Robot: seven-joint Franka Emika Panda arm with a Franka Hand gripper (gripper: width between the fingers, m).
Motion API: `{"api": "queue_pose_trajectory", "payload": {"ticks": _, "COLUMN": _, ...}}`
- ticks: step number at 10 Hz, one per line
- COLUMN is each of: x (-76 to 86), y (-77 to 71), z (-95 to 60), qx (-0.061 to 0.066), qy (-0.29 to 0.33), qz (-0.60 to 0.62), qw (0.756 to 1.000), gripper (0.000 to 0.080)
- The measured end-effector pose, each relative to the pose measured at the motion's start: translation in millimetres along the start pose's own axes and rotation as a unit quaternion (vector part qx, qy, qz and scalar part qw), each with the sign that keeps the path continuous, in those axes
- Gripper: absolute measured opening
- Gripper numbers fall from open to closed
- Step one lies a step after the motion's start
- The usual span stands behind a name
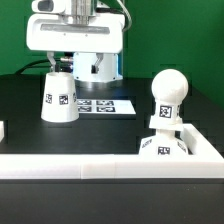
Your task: Assemble lamp
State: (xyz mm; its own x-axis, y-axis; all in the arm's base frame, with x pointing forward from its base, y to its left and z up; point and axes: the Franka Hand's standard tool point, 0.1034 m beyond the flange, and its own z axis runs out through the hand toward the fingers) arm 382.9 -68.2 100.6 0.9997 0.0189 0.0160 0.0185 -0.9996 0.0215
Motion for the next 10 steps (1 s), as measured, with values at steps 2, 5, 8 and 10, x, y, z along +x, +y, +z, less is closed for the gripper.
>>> {"api": "queue_pose_trajectory", "payload": {"ticks": 2, "x": -1.1, "y": -0.3, "z": 6.0, "qx": 0.0, "qy": -0.001, "qz": 0.002, "qw": 1.0, "gripper": 0.0699}}
{"api": "queue_pose_trajectory", "payload": {"ticks": 5, "x": -3.8, "y": 0.5, "z": 16.7, "qx": -0.002, "qy": -0.003, "qz": 0.003, "qw": 1.0, "gripper": 0.0699}}
{"api": "queue_pose_trajectory", "payload": {"ticks": 8, "x": -5.5, "y": 0.9, "z": 21.2, "qx": -0.002, "qy": -0.007, "qz": -0.002, "qw": 1.0, "gripper": 0.0452}}
{"api": "queue_pose_trajectory", "payload": {"ticks": 10, "x": -7.2, "y": 1.0, "z": 25.4, "qx": -0.003, "qy": -0.01, "qz": -0.002, "qw": 1.0, "gripper": 0.0241}}
